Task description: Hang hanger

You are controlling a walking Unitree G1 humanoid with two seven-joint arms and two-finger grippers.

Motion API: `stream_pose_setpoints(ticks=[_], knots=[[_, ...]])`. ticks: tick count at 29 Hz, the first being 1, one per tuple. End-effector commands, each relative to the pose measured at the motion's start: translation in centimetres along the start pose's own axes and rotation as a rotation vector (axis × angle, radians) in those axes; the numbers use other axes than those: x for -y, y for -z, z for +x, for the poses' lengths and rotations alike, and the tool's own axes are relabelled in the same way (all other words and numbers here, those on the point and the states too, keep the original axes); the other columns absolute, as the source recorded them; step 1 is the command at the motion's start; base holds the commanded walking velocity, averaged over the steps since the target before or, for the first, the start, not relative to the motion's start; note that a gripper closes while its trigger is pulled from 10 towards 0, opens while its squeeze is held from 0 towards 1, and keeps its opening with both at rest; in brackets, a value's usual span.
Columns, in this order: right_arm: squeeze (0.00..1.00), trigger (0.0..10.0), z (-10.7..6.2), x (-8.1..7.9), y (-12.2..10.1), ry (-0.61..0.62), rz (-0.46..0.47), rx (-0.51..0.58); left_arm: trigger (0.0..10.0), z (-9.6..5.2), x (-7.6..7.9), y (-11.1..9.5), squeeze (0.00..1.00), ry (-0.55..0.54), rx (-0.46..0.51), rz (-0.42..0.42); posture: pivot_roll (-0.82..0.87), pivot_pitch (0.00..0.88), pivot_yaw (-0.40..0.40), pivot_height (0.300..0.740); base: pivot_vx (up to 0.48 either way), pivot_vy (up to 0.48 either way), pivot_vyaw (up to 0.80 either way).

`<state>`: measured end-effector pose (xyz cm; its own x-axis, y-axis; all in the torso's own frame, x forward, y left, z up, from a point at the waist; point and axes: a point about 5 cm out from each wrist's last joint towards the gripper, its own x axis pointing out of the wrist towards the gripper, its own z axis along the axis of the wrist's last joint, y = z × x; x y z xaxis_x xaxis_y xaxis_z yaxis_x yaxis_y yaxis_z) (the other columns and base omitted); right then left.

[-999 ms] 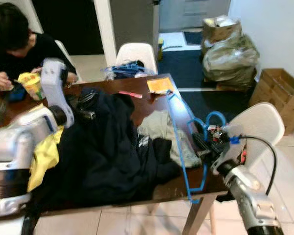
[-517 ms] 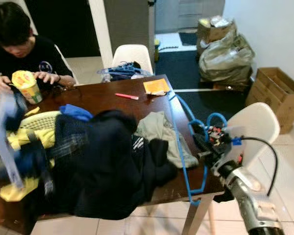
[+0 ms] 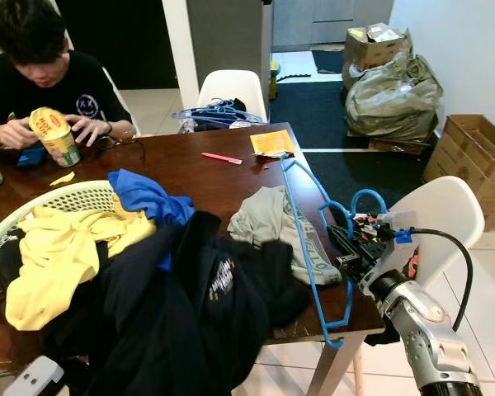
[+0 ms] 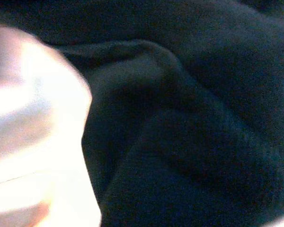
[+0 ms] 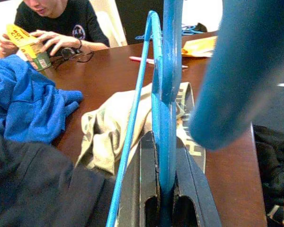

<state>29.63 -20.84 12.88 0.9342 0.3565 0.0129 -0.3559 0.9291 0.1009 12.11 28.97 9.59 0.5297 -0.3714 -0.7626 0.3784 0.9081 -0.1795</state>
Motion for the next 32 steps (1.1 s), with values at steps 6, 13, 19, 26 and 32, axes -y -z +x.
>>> stream_pose_setpoints(ticks=[6,13,19,26,32], knots=[[0.00,10.0,-0.2,0.2,0.9,0.019,0.015,-0.040,10.0,-0.1,-2.9,-2.1,0.00,-0.251,0.079,0.060,0.00,0.068,0.044,0.740,0.000,0.000,0.00],[0.00,10.0,-0.3,0.4,0.8,0.028,0.009,-0.039,10.0,-1.4,-3.6,-12.4,0.00,-0.463,0.625,0.210,-0.01,0.063,0.048,0.740,0.000,0.000,0.00],[0.00,10.0,-0.2,0.4,0.9,0.030,0.008,-0.039,10.0,-2.0,-1.3,-17.2,0.00,-0.406,0.891,0.234,-0.02,0.052,0.052,0.740,0.000,0.000,0.00],[0.00,10.0,-0.1,0.3,1.0,0.032,0.010,-0.038,10.0,-2.3,5.1,-22.5,0.00,-0.034,1.162,0.262,-0.03,0.040,0.059,0.740,0.000,0.000,0.00],[0.00,10.0,-0.1,0.2,1.0,0.037,0.012,-0.033,10.0,-4.6,5.1,-25.7,0.00,-0.073,1.345,0.233,-0.03,0.039,0.064,0.740,0.000,0.000,0.00]])
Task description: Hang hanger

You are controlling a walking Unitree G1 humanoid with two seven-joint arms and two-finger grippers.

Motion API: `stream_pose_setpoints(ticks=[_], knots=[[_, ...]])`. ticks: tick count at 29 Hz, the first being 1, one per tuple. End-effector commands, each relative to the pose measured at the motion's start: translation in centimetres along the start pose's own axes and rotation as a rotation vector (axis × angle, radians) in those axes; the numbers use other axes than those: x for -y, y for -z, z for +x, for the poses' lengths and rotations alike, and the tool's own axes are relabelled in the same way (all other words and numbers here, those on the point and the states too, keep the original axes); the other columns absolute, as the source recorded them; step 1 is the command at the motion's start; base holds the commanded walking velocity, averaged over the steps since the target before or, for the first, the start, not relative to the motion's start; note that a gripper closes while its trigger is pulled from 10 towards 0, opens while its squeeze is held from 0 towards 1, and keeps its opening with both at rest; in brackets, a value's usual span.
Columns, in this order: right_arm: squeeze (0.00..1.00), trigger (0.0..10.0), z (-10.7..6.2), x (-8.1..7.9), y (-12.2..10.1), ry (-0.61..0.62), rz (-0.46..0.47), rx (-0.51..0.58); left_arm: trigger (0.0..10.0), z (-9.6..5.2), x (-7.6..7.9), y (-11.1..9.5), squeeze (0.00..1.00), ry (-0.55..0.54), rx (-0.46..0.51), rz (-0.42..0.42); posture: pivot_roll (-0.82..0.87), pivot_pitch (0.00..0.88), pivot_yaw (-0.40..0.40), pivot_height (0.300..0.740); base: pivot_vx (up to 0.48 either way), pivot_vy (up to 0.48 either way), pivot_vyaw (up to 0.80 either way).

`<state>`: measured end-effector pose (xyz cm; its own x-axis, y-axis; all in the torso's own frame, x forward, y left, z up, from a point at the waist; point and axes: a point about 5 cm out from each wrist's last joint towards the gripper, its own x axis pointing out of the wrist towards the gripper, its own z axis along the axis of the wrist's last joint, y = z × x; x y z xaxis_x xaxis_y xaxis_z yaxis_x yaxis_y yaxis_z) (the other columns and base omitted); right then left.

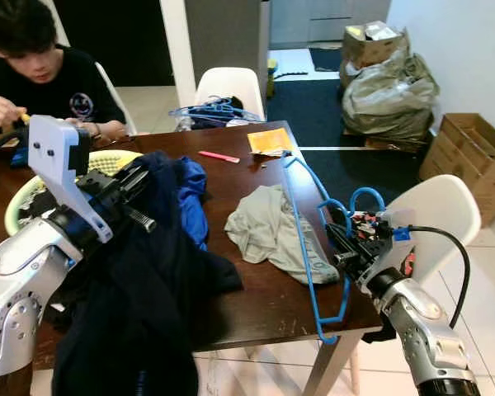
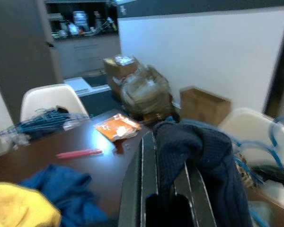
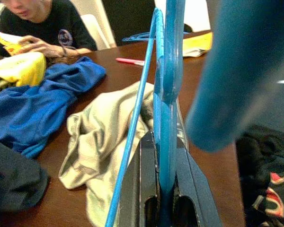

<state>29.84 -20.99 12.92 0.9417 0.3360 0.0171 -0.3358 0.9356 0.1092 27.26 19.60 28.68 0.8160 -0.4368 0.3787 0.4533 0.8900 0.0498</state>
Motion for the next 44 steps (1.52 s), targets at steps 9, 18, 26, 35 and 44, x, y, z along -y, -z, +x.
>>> stream_pose_setpoints(ticks=[9,18,26,35,44], knots=[[0.00,10.0,-0.2,-0.1,1.2,0.013,0.008,-0.040,10.0,-1.0,-8.5,-6.2,0.00,-0.540,0.217,0.226,-0.03,0.032,0.058,0.740,0.000,0.000,0.00],[0.00,10.0,-0.4,0.0,1.1,0.022,0.010,-0.035,10.0,-5.5,-13.2,-2.4,0.00,-0.811,-0.073,0.241,-0.03,0.046,0.073,0.740,0.000,0.000,0.00],[0.00,10.0,-0.5,0.0,1.0,0.023,0.013,-0.034,10.0,-7.6,-10.7,6.6,0.00,-0.673,-0.505,0.229,-0.03,0.056,0.071,0.740,0.000,0.000,0.00],[0.00,10.0,-0.4,0.0,1.0,0.022,0.019,-0.033,10.0,-9.0,-9.8,9.4,0.64,-0.672,-0.655,0.259,-0.02,0.066,0.072,0.740,0.000,0.000,0.00],[0.00,10.0,-0.5,0.1,0.9,0.025,0.019,-0.032,10.0,-5.6,-9.1,3.3,1.00,-0.590,-0.396,0.381,-0.02,0.067,0.072,0.740,0.000,0.000,0.00]])
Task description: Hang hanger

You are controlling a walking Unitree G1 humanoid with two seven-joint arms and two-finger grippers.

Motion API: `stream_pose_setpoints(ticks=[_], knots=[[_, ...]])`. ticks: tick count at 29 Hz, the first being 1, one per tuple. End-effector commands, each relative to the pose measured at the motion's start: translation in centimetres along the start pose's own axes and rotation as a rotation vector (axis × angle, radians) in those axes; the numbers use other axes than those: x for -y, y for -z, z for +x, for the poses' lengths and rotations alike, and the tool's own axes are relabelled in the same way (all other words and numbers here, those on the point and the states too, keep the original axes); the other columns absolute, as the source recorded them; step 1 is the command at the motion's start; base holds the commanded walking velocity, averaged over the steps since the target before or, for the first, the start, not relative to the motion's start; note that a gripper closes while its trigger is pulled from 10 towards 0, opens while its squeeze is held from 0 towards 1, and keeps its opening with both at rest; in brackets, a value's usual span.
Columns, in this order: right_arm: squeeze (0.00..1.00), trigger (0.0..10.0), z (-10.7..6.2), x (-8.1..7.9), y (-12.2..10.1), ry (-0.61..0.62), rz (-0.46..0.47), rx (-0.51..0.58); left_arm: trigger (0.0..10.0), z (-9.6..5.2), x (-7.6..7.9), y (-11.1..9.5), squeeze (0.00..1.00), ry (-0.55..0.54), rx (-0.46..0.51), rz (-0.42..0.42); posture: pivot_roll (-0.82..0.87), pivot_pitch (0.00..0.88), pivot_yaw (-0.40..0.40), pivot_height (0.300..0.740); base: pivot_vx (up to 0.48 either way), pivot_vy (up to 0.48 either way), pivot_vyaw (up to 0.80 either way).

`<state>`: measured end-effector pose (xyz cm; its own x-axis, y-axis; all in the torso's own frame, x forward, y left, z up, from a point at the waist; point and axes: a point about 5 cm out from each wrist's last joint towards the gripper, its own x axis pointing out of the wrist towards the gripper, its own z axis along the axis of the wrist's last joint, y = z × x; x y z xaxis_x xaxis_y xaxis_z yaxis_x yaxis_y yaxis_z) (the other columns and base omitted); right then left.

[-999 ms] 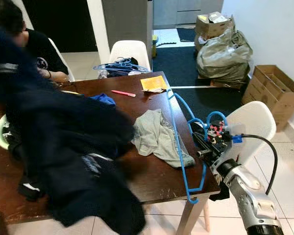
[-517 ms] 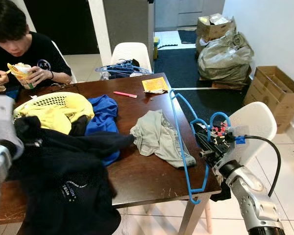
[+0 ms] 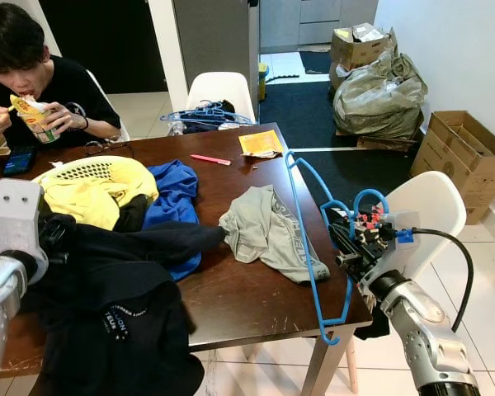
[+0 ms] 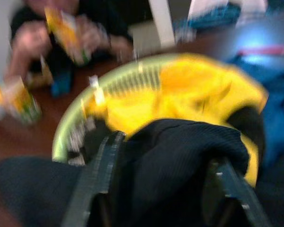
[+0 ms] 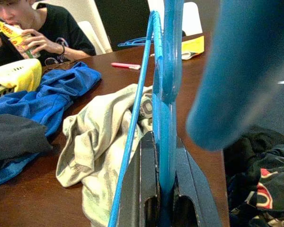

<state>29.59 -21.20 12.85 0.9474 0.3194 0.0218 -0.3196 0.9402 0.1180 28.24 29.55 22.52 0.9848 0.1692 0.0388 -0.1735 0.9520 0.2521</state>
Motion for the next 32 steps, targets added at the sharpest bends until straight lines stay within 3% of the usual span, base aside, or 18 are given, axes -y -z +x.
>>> stream_pose_setpoints(ticks=[1,2,3,4,6,7,8,10,11,16,22,23,24,26,27,28,32], knots=[[0.00,10.0,-0.2,-0.1,0.9,0.008,0.010,-0.039,10.0,-0.2,-0.6,-1.3,1.00,-0.014,0.048,0.033,-0.02,0.067,0.072,0.740,0.000,0.000,0.00],[0.00,10.0,-0.2,-0.1,0.9,0.007,0.010,-0.040,10.0,-0.3,0.0,-2.9,1.00,0.036,0.089,0.070,-0.02,0.067,0.072,0.740,0.000,0.000,0.00],[0.00,10.0,-0.2,-0.1,0.9,0.007,0.010,-0.040,10.0,-0.3,0.0,-2.9,1.00,0.036,0.089,0.070,-0.02,0.067,0.072,0.740,0.000,0.000,0.00],[0.00,10.0,-0.2,-0.1,0.9,0.007,0.010,-0.041,10.0,-0.6,1.2,-4.2,1.00,0.141,0.100,0.135,-0.02,0.067,0.072,0.740,0.000,0.000,0.00],[0.00,10.0,-0.2,-0.1,0.9,0.007,0.011,-0.042,10.0,-1.7,3.3,-4.3,1.00,0.333,0.021,0.299,-0.02,0.065,0.070,0.740,0.000,0.000,0.00],[0.00,10.0,-0.2,0.0,0.9,0.007,0.011,-0.043,10.0,-2.1,3.7,-3.8,1.00,0.380,-0.020,0.363,-0.02,0.065,0.070,0.740,0.000,0.000,0.00],[0.00,10.0,-0.2,0.0,0.9,0.007,0.011,-0.043,10.0,-2.1,3.7,-3.8,1.00,0.380,-0.020,0.363,-0.02,0.065,0.070,0.740,0.000,0.000,0.00],[0.00,10.0,-0.1,-0.1,1.0,0.008,0.013,-0.043,10.0,-2.3,3.3,-2.8,1.00,0.384,-0.086,0.496,-0.02,0.062,0.072,0.740,0.000,0.000,0.00],[0.00,10.0,-0.1,-0.1,1.0,0.008,0.013,-0.043,10.0,-2.3,3.3,-2.8,1.00,0.384,-0.086,0.496,-0.02,0.062,0.072,0.740,0.000,0.000,0.00],[0.00,10.0,-0.1,-0.1,1.0,0.006,0.019,-0.043,10.0,-2.3,0.1,-2.1,1.00,0.257,-0.196,0.634,-0.02,0.057,0.073,0.740,0.000,0.000,0.00],[0.00,10.0,-0.1,-0.1,1.1,0.006,0.023,-0.043,10.0,-2.6,-1.3,-3.1,1.00,0.269,-0.196,0.682,-0.02,0.054,0.075,0.740,0.000,0.000,0.00],[0.00,10.0,-0.1,-0.1,1.1,0.006,0.022,-0.044,10.0,-2.9,-0.6,-3.7,1.00,0.348,-0.152,0.640,-0.02,0.054,0.075,0.740,0.000,0.000,0.00],[0.00,10.0,-0.1,-0.1,1.1,0.006,0.022,-0.044,10.0,-2.9,-0.6,-3.7,1.00,0.348,-0.152,0.640,-0.02,0.054,0.075,0.740,0.000,0.000,0.00],[0.00,10.0,-0.1,-0.1,1.1,0.005,0.023,-0.045,10.0,-4.2,1.3,-5.0,1.00,0.543,-0.078,0.548,-0.02,0.054,0.075,0.740,0.000,0.000,0.00],[0.00,10.0,-0.1,-0.1,1.1,0.005,0.023,-0.045,10.0,-4.2,1.3,-5.0,1.00,0.543,-0.078,0.548,-0.02,0.054,0.075,0.740,0.000,0.000,0.00],[0.00,10.0,-0.2,-0.1,1.1,0.004,0.022,-0.046,10.0,-5.9,2.4,-4.7,1.00,0.720,-0.096,0.551,-0.02,0.049,0.074,0.740,0.000,0.000,0.00],[0.00,10.0,-0.2,-0.1,1.1,0.004,0.022,-0.047,10.0,-7.1,2.7,-4.1,1.00,0.820,-0.138,0.564,-0.02,0.049,0.074,0.740,0.000,0.000,0.00]])
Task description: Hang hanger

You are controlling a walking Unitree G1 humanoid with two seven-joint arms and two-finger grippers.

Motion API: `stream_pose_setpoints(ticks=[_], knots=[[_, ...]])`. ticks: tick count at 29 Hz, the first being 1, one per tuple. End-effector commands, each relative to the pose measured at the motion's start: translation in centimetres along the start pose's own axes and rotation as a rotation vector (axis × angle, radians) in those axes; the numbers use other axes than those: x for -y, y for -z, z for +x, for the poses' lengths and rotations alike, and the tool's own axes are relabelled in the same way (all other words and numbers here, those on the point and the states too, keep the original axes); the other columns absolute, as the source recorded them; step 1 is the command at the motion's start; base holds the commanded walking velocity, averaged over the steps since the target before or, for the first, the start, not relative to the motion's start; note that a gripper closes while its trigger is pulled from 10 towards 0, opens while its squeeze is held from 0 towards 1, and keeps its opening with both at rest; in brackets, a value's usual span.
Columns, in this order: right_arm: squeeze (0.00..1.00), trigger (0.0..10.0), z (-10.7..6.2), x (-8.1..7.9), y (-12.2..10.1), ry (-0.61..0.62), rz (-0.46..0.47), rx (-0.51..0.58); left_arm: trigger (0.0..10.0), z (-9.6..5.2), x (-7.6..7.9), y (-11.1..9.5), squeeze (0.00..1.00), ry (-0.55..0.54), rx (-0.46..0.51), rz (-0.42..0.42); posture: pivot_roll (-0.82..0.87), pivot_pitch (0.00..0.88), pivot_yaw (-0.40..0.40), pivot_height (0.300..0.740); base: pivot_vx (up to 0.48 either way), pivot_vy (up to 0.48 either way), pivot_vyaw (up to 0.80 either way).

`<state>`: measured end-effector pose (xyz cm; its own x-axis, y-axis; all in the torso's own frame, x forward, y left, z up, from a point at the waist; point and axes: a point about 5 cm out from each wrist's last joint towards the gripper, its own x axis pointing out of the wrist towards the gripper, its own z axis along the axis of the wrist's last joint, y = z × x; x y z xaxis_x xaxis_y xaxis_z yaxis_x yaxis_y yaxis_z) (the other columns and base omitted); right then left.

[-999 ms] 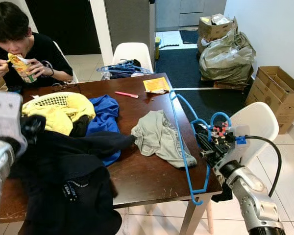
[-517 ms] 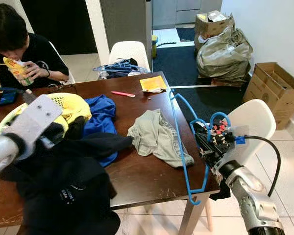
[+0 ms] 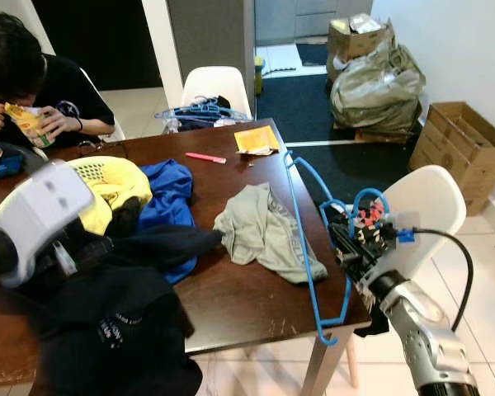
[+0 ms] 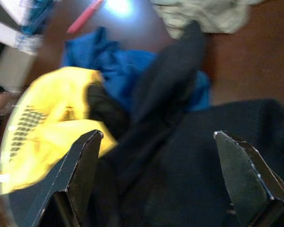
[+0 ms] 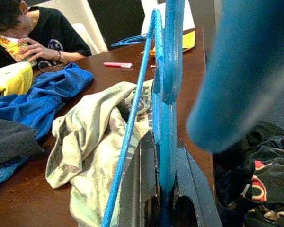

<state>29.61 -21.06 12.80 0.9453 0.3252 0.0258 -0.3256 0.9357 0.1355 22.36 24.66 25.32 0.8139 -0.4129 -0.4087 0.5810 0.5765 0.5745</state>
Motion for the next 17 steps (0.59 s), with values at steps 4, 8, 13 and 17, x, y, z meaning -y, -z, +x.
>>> stream_pose_setpoints(ticks=[4,8,13,17], knots=[[0.00,10.0,-0.3,0.0,1.0,0.012,0.004,-0.051,10.0,-1.4,1.4,0.3,0.48,0.166,-0.051,0.005,-0.02,0.051,0.073,0.740,0.000,0.000,0.00],[0.00,10.0,-0.3,0.1,1.0,0.012,0.004,-0.052,10.0,-1.9,2.4,0.8,0.00,0.256,-0.103,0.016,-0.02,0.051,0.073,0.740,0.000,0.000,0.00],[0.00,10.0,-0.2,0.1,1.0,0.012,0.007,-0.052,10.0,-2.9,2.0,3.9,0.00,0.271,-0.378,0.102,-0.02,0.057,0.067,0.740,0.000,0.000,0.00],[0.00,10.0,-0.2,0.1,1.0,0.014,0.008,-0.053,10.0,-2.3,1.1,5.6,0.00,0.227,-0.500,0.258,-0.02,0.058,0.067,0.740,0.000,0.000,0.00]])
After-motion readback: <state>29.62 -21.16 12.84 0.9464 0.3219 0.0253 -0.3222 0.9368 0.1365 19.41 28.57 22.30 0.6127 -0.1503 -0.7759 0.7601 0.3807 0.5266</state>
